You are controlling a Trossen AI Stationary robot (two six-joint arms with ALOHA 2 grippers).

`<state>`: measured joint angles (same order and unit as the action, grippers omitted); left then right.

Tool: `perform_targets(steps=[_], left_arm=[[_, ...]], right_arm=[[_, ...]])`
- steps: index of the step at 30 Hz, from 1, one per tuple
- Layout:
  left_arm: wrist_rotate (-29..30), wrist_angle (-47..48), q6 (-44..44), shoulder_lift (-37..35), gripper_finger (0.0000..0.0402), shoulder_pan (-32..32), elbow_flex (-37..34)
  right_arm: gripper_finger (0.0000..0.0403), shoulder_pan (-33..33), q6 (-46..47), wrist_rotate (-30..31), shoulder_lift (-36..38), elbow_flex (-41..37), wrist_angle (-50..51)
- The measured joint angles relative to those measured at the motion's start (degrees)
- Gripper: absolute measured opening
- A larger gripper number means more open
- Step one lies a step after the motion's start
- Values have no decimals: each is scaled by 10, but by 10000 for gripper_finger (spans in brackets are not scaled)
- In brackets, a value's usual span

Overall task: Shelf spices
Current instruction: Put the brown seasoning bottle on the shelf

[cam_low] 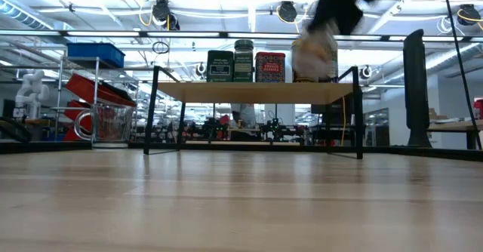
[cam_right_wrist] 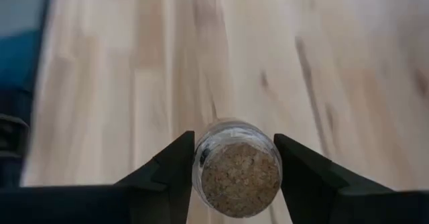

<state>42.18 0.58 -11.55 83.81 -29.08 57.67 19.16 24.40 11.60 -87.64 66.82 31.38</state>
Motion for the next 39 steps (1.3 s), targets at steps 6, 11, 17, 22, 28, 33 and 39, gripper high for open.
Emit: perform_targets(steps=[6,11,17,22,28,33,39], left_arm=[[-84,-38,0,0,300,51,0],[-144,-42,4,0,300,73,0],[-197,-43,1,0,300,88,0],[-213,-46,-1,2,300,88,0],[-213,-63,-1,19,300,91,0],[-213,-92,-1,50,300,99,0],[-213,-118,-1,66,300,109,0]], right_arm=[[171,-8,-61,1,0,81,1],[171,-9,-78,2,0,92,4],[171,-9,-78,2,0,92,9],[171,-9,-85,2,0,92,2],[171,-9,-86,3,0,92,0],[171,-9,-86,3,0,92,0],[171,-9,-90,5,0,93,2]])
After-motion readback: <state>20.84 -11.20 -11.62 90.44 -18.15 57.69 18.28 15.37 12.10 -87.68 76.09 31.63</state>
